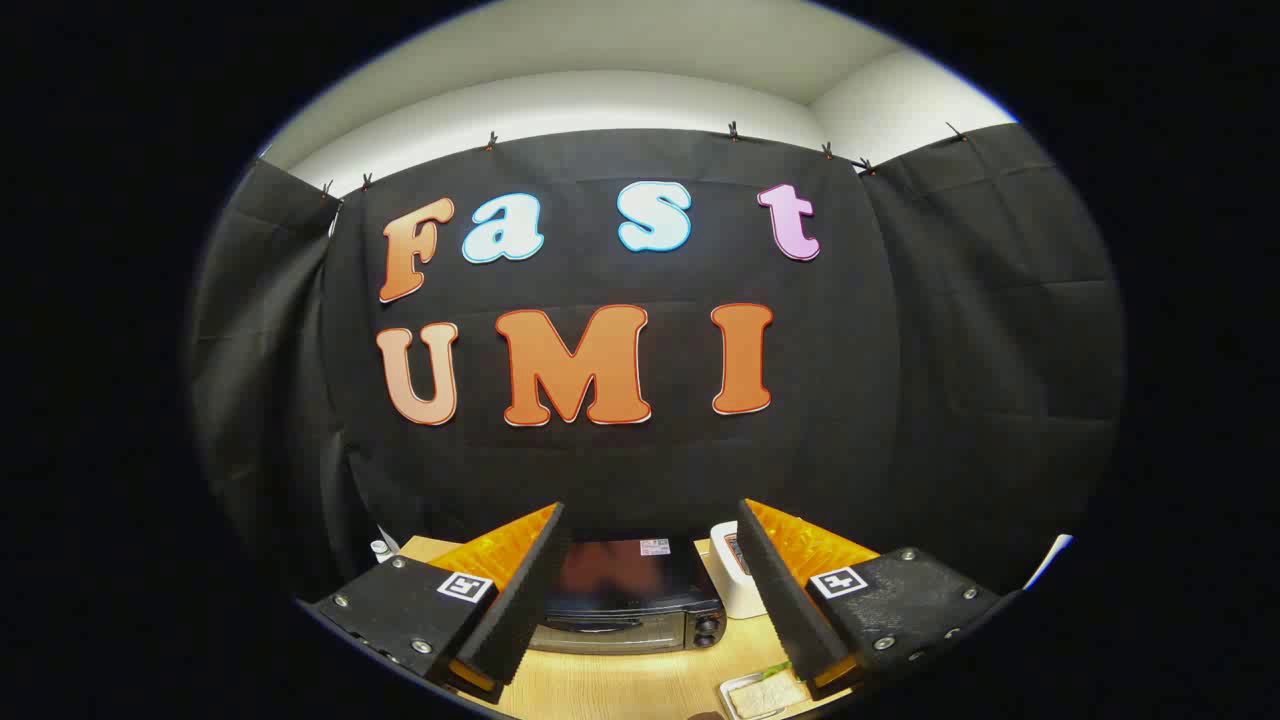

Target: Open the toaster oven, put the food inside, and close the toaster oven door.

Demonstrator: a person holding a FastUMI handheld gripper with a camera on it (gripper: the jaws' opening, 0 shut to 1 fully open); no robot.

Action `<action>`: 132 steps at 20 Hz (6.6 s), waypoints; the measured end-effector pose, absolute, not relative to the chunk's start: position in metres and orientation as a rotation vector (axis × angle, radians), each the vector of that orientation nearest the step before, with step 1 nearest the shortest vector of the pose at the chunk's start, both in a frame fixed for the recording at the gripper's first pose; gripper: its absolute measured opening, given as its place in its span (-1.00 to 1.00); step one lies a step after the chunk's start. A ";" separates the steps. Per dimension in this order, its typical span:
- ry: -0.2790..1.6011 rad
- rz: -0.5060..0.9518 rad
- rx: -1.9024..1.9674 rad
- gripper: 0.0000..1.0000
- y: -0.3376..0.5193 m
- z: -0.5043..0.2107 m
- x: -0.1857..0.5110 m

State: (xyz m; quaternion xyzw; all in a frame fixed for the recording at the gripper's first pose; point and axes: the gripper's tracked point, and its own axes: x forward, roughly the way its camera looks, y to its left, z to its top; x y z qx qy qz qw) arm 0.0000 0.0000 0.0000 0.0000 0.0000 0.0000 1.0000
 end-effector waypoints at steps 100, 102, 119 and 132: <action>0.972 0.231 0.142 0.98 -0.175 -0.317 -0.016; 1.034 0.266 0.209 0.98 -0.181 -0.331 -0.014; 1.326 0.434 0.306 0.28 -0.169 -0.380 -0.036; 1.215 0.360 0.317 -0.44 -0.160 -0.308 -0.021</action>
